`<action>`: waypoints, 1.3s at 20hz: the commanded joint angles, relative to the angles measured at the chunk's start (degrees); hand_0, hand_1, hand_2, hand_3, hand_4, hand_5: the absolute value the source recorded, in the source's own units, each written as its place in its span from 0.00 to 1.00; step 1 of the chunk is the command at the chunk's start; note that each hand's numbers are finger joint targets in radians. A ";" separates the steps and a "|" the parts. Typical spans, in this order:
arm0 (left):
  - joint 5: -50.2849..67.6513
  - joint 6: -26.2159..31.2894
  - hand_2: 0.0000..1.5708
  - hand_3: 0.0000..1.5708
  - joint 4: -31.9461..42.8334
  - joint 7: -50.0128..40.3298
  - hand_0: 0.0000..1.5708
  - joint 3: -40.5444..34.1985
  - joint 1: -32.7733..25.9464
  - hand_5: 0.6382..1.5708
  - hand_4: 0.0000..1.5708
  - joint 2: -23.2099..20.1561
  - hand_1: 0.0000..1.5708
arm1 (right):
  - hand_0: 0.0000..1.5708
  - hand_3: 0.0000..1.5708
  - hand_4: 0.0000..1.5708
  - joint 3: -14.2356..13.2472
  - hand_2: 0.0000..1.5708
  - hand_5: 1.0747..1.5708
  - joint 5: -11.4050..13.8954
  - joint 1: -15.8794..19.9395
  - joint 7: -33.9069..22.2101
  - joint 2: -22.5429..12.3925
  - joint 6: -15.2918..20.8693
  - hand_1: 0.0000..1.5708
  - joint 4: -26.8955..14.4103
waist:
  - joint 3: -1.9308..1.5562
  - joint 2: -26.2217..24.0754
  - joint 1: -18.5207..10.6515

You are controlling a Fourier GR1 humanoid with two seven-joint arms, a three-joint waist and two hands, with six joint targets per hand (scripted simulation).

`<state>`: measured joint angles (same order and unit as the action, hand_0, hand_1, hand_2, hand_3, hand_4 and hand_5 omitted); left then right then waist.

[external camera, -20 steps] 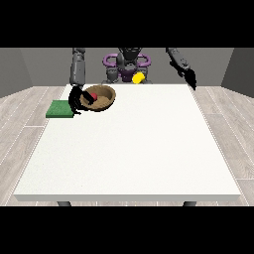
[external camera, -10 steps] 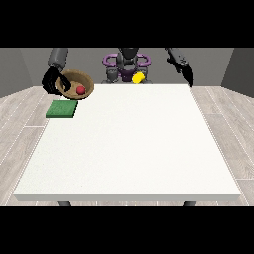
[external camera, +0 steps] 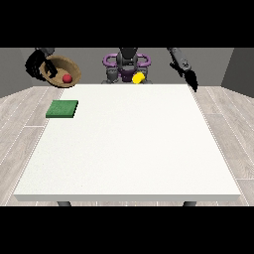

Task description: Pick the cup and pour the ball into the bowl, then pick the bowl and place it on the pad

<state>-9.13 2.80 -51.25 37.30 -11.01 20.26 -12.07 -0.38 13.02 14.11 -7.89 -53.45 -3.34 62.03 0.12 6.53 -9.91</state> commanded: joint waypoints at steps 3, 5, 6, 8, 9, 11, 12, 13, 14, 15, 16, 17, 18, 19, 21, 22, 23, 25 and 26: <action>4.89 2.79 0.00 0.00 3.22 8.91 0.00 -6.98 1.90 0.07 0.00 -6.45 0.00 | 1.00 0.90 1.00 -5.50 1.00 0.97 0.39 5.18 4.03 -0.03 2.83 1.00 -4.93 | -0.10 9.32 2.40; 6.30 4.04 0.00 0.00 0.91 6.51 0.00 -7.57 3.83 0.46 0.00 -7.53 0.00 | 1.00 0.98 0.96 -6.32 1.00 1.00 1.89 6.83 6.81 0.34 4.56 1.00 -10.19 | -0.15 11.21 -0.40; 5.75 5.98 0.00 0.00 0.69 9.38 0.00 -6.46 1.90 0.53 0.30 -7.78 0.00 | 1.00 0.98 0.97 -6.94 1.00 1.00 1.84 7.58 4.95 2.38 7.20 1.00 -11.04 | -0.15 11.90 -2.19; 8.21 7.12 0.00 0.00 -0.48 8.54 0.00 -8.44 4.42 0.60 0.49 -9.12 0.00 | 1.00 1.00 0.91 -7.73 1.00 0.99 2.22 8.83 8.22 3.96 9.43 1.00 -14.61 | -0.18 14.65 -2.39; 9.05 8.02 0.00 0.00 0.41 9.56 0.00 -9.79 3.92 0.59 0.53 -10.73 0.00 | 1.00 1.00 0.90 -8.54 1.00 0.98 1.99 8.57 10.71 5.17 11.40 1.00 -15.31 | -0.18 15.86 -1.27; 11.02 10.65 0.00 0.00 -2.77 8.58 0.00 -10.89 2.01 0.60 0.56 -12.63 0.00 | 1.00 1.00 0.88 -10.46 1.00 0.98 1.30 7.53 14.76 7.34 14.47 1.00 -21.05 | -0.30 16.38 -2.29; 11.49 9.50 0.00 0.00 -4.33 7.56 0.00 -11.28 3.12 0.57 0.56 -12.39 0.00 | 1.00 1.00 0.84 -11.90 1.00 0.96 0.26 10.26 16.41 7.03 13.98 1.00 -23.48 | -0.33 18.11 -2.46; 11.96 10.88 0.00 0.00 -5.37 5.42 0.00 -11.37 2.08 0.57 0.57 -13.65 0.00 | 1.00 1.00 0.84 -11.96 1.00 0.97 -0.18 9.85 18.64 8.48 13.78 1.00 -24.96 | -0.35 16.61 -1.53; 12.72 10.90 0.00 0.00 -4.54 8.79 0.00 -12.19 0.74 0.58 0.57 -12.71 0.00 | 1.00 1.00 0.84 -13.47 1.00 0.97 -1.49 10.82 19.28 6.92 11.66 1.00 -26.58 | -0.28 18.63 -1.27; 12.67 12.02 0.00 0.00 -5.50 8.03 0.00 -12.01 0.06 0.59 0.57 -13.82 0.00 | 1.00 1.00 0.78 -14.50 1.00 0.95 -3.11 11.13 17.95 9.95 12.90 1.00 -27.44 | -0.32 18.12 -1.75; 12.62 12.12 0.00 0.00 -4.63 9.20 0.00 -12.13 -2.03 0.59 0.56 -13.16 0.00 | 1.00 0.95 0.64 -15.84 1.00 0.76 -5.45 10.68 17.28 10.96 11.04 1.00 -27.62 | -0.30 16.91 -1.24; 12.64 11.14 0.00 0.00 -6.00 7.07 0.00 -11.92 0.11 0.59 0.56 -13.33 0.00 | 1.00 0.75 0.56 -15.76 1.00 0.67 -5.34 13.30 15.40 11.43 10.78 1.00 -28.72 | -0.28 17.14 -1.71; 13.16 11.22 0.00 0.00 -3.02 8.63 0.00 -13.66 0.64 0.58 0.55 -14.82 0.00 | 1.00 0.72 0.51 -16.43 1.00 0.63 -6.43 13.14 15.45 11.57 9.87 1.00 -27.64 | -0.18 17.75 -0.48; 13.71 12.28 0.00 0.00 -4.36 9.25 0.00 -13.59 -0.08 0.56 0.55 -14.81 0.00 | 1.00 0.81 0.47 -18.25 1.00 0.63 -8.07 14.70 16.61 11.45 9.27 1.00 -29.25 | -0.24 18.86 -0.85; 14.38 13.27 0.00 0.00 -5.90 5.33 0.00 -13.41 -1.59 0.56 0.55 -15.19 0.00 | 1.00 0.83 0.23 -21.96 1.00 0.65 -12.84 15.32 13.96 12.77 6.39 1.00 -31.84 | -0.40 15.05 0.58; 14.26 12.15 0.00 0.00 -6.00 7.51 0.00 -13.37 -1.58 0.59 0.55 -13.76 0.00 | 1.00 0.81 0.16 -23.28 0.95 0.69 -13.18 17.25 13.28 11.10 7.53 1.00 -32.69 | -0.28 17.38 0.23; 15.25 13.24 0.00 0.00 -5.47 8.67 0.00 -15.09 -1.34 0.58 0.55 -16.09 0.00 | 0.80 0.58 0.13 -24.60 0.80 0.63 -13.96 18.12 13.55 6.68 4.43 0.80 -33.40 | -0.23 18.54 0.91; 15.34 11.87 0.00 0.00 -9.53 7.18 0.00 -14.45 -3.44 0.59 0.55 -14.36 0.00 | 0.38 0.26 0.00 -25.52 0.42 0.52 -13.96 19.33 15.12 6.22 5.30 0.38 -36.31 | -0.29 18.35 1.13; 16.50 13.95 0.00 0.00 -9.21 5.91 0.00 -15.08 -4.03 0.59 0.55 -15.72 0.00 | 0.09 0.15 0.00 -25.79 0.40 0.33 -14.02 19.41 13.89 3.35 3.20 0.09 -36.89 | -0.26 17.24 1.34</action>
<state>5.72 15.22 -58.57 43.97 -25.07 18.06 -26.87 -23.16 1.15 31.12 6.40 -46.10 2.61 28.59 -0.13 23.60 -9.38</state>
